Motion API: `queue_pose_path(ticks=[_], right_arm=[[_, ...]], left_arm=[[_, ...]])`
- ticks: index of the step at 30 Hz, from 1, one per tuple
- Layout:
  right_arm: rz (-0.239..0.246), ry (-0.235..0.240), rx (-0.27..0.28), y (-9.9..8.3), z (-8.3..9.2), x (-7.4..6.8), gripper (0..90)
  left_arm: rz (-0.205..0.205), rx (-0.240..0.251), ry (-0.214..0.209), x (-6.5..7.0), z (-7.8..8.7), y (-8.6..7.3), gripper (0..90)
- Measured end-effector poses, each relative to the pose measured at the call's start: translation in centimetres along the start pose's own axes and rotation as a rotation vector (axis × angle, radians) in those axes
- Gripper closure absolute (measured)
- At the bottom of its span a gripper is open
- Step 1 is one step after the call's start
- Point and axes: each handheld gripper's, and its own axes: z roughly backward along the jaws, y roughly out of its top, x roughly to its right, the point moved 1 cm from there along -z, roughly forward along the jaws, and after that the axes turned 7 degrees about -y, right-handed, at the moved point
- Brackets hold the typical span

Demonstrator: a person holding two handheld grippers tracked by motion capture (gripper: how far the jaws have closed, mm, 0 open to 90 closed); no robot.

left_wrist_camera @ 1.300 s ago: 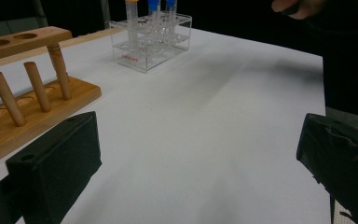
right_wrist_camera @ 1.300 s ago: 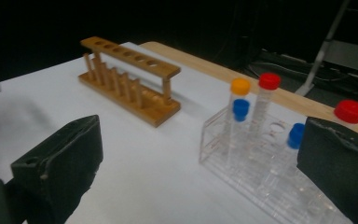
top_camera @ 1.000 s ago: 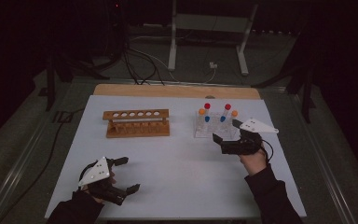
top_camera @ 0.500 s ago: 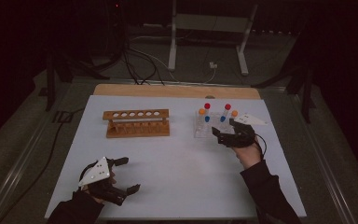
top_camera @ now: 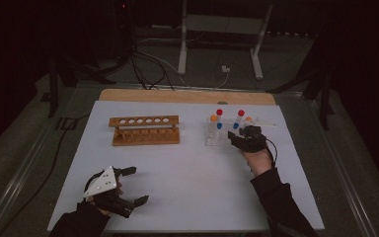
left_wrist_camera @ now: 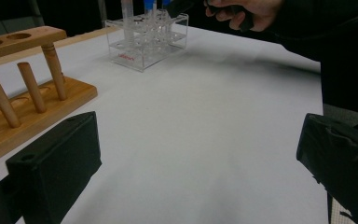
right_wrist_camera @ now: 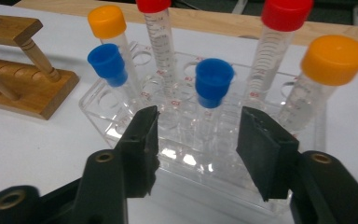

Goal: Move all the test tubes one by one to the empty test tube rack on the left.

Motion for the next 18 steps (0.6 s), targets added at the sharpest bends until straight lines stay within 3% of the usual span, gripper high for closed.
queue_pose_path(ticks=[10,18], right_arm=[[-0.022,-0.013,-0.027,0.4,-0.9,-0.1,63.6],[0.011,-0.042,-0.023,0.6,-1.3,-0.4,74.7]], left_arm=[[-0.003,-0.005,-0.001,0.0,0.0,0.0,0.5],[-0.004,-0.007,-0.001,0.0,0.0,0.0,0.5]])
